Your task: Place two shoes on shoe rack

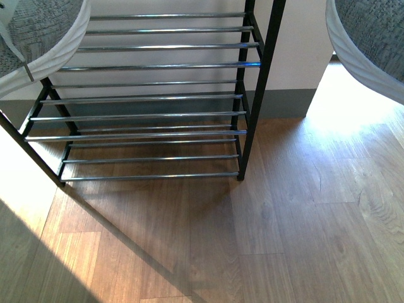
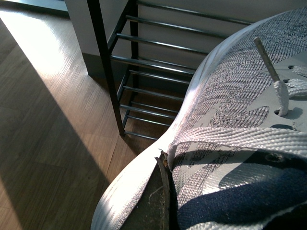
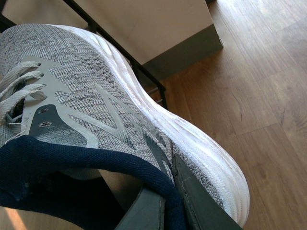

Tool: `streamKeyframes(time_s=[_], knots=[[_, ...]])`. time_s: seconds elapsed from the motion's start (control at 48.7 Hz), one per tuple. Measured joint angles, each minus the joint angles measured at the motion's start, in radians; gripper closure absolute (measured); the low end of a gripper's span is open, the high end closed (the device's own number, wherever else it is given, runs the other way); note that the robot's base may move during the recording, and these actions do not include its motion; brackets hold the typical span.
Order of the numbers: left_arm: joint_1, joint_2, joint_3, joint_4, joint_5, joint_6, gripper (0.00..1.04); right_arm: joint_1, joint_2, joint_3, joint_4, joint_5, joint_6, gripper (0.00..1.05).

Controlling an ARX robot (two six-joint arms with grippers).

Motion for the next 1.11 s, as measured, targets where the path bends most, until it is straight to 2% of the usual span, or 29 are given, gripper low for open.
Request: streamKeyframes(time_s=[1.069,1.089,1.11], knots=[[0.000,0.000,0.000,0.000,-0.001,0.000,1.03,0.000,-0.001,0.000,0.000,-0.002,0.000,1.03],[0.000,0.000,0.000,0.000,0.000,-0.001,1.03,-0.001,0.000,0.000,0.002,-0.009,0.000,1.03],[0.000,0.000,0.000,0.000,-0.001,-0.001,1.03,-0.009,0.013,-0.013,0.060,-0.069,-0.035,1.03]])
